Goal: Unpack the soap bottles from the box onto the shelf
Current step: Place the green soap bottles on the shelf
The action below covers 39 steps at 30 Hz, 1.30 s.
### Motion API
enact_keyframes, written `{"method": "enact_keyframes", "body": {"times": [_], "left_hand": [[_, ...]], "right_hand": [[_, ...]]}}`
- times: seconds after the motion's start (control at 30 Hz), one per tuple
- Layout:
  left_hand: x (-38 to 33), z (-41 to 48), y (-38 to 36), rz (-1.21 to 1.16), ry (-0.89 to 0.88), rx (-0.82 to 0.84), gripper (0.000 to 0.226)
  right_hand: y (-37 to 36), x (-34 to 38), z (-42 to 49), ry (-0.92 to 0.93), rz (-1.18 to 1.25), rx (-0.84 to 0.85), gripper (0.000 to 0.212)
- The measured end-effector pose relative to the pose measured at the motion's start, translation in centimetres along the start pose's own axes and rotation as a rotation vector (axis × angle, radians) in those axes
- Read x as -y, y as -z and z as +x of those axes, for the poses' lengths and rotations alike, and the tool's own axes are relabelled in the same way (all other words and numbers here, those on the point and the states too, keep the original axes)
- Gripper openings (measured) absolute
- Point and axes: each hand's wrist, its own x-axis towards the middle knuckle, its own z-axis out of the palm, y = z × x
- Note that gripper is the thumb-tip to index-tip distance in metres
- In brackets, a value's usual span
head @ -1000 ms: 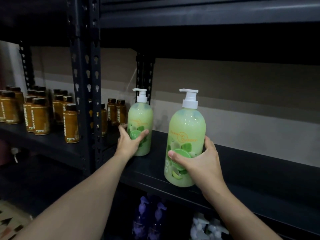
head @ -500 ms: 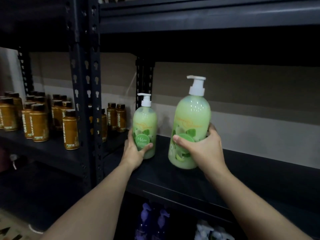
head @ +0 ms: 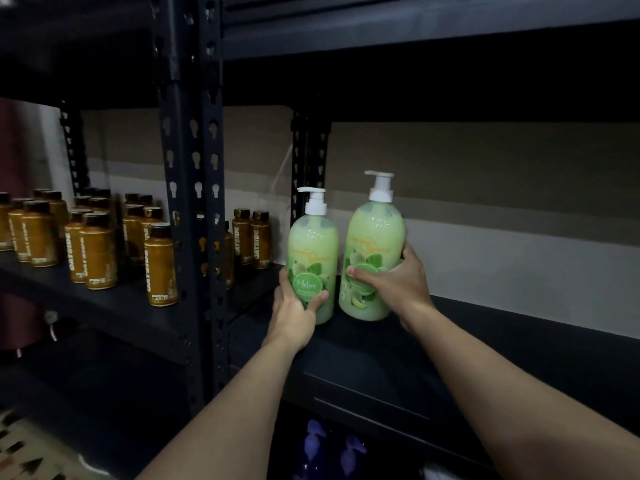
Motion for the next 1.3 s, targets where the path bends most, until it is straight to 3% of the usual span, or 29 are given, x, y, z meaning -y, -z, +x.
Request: {"method": "enact_keyframes", "body": {"times": [0.4,0.6,0.73,0.83,1.0,1.3], "left_hand": [[0.3,0.2,0.0,-0.041,-0.011,-0.002,0.095],[0.4,0.0,0.3,0.018,-0.027,-0.007,0.111],[0.2,-0.2,0.2,0.132,-0.021,-0.03,0.115],[0.3,-0.1,0.1,0.128,-0.027,-0.041,0.113],[0.3,0.2,0.0,0.117,0.017,-0.023,0.108],[0.4,0.5,-0.3,0.101,0.02,-0.061,0.09]], "right_hand": [[-1.4,-2.7,-1.0,-0.003,0.043,0.056,0.087],[-0.9,-2.8,-1.5,-0.061,0.051,0.169,0.106],[-1.8,-3.9,-2.7,-0.096,-0.142,0.146,0.124],[-1.9,-4.9,-2.8,-0.095,-0.154,0.1,0.118],[-0.8,-5.2,-2.7,-0.141,0.042,0.136,0.106],[-1.1,-5.5,-2.5,-0.137,0.034,0.127,0.101]]}}
